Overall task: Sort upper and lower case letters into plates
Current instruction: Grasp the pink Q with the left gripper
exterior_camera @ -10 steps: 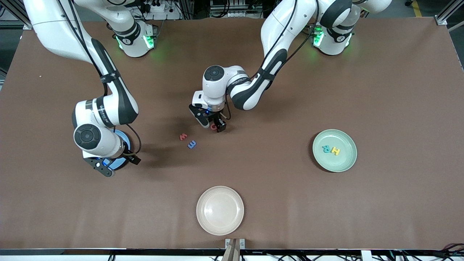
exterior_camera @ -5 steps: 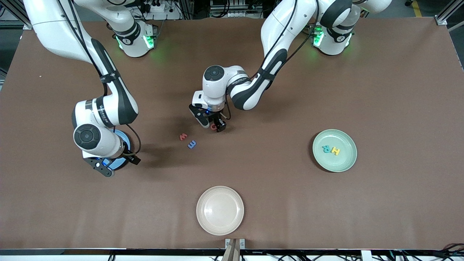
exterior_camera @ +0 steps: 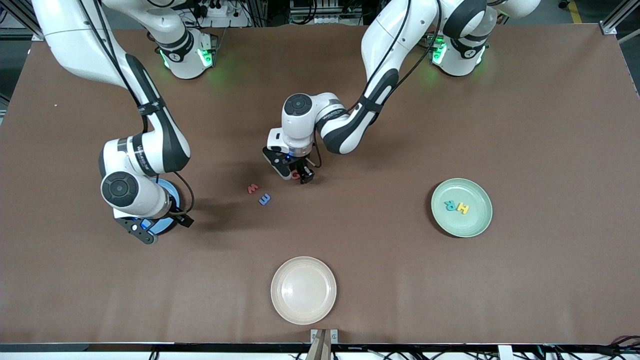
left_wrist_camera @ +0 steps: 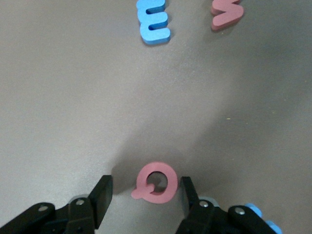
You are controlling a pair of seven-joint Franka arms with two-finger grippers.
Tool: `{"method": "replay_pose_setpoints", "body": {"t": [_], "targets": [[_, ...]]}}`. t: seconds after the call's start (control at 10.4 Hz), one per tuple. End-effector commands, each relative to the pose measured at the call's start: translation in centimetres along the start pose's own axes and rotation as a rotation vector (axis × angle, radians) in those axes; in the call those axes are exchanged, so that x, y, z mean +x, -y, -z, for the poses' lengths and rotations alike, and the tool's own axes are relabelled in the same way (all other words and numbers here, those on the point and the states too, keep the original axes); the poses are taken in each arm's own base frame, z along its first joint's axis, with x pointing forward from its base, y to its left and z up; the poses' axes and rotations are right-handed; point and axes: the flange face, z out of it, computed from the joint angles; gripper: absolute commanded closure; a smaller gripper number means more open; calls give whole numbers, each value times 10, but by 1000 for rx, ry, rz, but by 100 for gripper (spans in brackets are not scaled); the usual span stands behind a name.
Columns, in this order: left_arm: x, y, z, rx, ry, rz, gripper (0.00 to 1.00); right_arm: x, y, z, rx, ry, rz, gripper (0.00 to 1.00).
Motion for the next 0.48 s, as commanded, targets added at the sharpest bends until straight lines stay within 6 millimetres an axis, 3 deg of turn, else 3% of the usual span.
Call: {"method": "replay_pose_setpoints", "body": {"t": [0.0,0.38], "targets": [[-7,17,-8,2,19,7,37,2,0,1,14,8,-15,0],[-9,15,-12,-17,28,33,43,2,1,-3,10,10,-14,0]]}}
